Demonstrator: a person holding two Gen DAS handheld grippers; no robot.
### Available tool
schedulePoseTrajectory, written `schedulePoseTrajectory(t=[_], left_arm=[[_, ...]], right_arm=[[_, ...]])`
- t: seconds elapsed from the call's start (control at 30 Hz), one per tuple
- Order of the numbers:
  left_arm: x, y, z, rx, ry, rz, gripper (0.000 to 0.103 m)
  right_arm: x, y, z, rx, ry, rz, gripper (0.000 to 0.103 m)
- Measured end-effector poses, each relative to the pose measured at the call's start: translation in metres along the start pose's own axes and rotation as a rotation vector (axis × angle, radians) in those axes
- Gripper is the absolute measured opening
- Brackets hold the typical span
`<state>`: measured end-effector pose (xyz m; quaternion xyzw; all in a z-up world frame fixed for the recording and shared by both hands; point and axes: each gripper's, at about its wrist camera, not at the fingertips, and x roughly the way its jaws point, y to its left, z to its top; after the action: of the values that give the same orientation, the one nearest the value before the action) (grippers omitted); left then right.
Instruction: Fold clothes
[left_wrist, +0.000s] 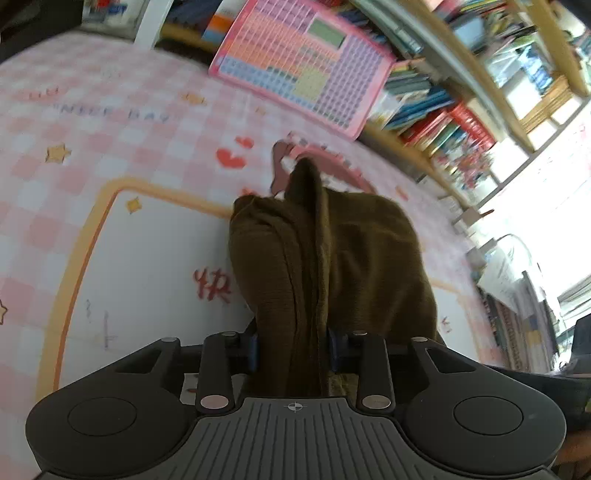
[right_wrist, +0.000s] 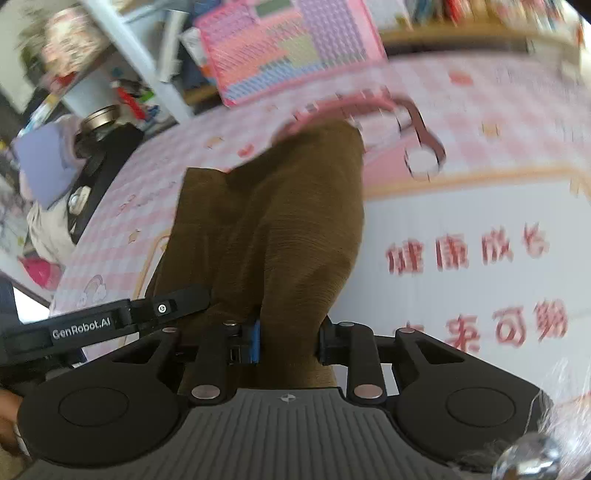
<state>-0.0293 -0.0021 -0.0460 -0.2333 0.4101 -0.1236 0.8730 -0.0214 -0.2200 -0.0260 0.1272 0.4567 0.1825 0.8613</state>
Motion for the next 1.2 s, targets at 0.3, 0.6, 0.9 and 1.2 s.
schedulePoseTrajectory(t=[0.3,0.6,0.9,1.2], left_arm=[[-0.027,-0.026,-0.008,0.028,-0.103,0.010,0.032],[-0.029,-0.062,-0.025,0.054,-0.109,0.080,0.032],[-0.022,-0.105,-0.046,0.096,-0.098,0.107,0.032],[-0.012,-0.141,-0.056,0.149,-0.086,0.108,0.032]], right_arm=[[-0.030,0.007,-0.003,-0.121,-0.099,0.015,0.025],[-0.049,-0.018,-0.011,-0.131,-0.099,0.062,0.025],[-0.076,-0.056,-0.021,-0.092,-0.106,0.089,0.025],[-0.098,-0.088,-0.030,-0.057,-0.137,0.089,0.025]])
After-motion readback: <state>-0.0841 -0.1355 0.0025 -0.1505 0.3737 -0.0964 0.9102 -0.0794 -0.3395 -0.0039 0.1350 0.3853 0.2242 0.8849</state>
